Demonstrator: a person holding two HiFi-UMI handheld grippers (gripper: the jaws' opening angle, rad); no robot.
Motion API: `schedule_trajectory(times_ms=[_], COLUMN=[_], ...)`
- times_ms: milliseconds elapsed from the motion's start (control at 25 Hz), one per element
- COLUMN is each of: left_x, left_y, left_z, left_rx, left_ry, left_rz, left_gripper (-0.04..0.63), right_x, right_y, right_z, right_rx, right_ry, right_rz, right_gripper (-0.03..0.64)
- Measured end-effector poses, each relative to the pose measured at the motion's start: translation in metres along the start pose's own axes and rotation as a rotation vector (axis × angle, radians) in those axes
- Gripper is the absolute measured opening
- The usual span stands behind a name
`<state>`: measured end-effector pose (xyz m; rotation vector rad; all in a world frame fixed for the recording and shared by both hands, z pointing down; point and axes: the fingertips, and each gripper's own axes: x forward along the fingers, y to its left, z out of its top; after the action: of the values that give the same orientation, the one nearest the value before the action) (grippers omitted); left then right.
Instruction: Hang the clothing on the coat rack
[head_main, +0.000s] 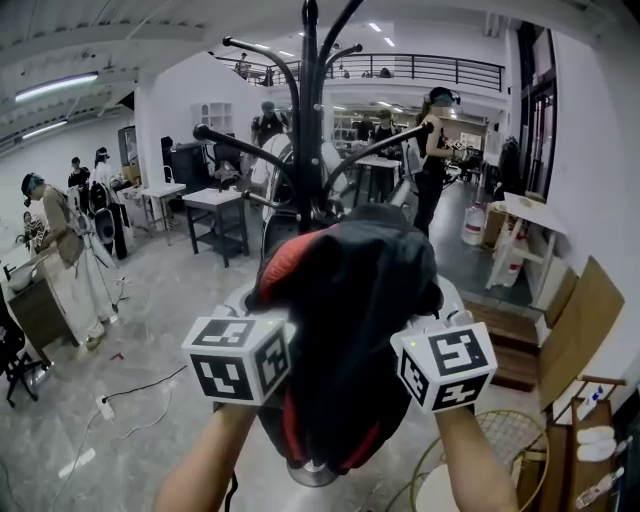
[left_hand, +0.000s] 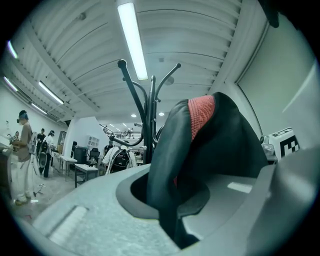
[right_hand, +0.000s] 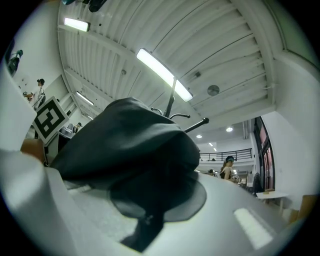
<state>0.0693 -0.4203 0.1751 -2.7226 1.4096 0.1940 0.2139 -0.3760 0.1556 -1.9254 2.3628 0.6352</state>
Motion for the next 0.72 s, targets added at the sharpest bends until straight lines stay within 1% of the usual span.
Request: schedule_trajectory(times_ms=[400, 720], left_x=[0.006, 0.018], left_y=[0.036, 0.055], left_z=[0.014, 0.031], left_rx=[0.01, 0.032], left_ry=[-0.023, -0.027], left_rz=[0.089, 0.133], left_gripper=[0.023, 0.023], right_x=[0.038, 0.065], right_y=[0.003, -0.006], right_z=[0.014, 0.019], right_rx=[-0.002, 0.017], right_ry=[-0.046, -0.058], right_rz=[0.075, 0.118], right_gripper=[0.04, 0.04])
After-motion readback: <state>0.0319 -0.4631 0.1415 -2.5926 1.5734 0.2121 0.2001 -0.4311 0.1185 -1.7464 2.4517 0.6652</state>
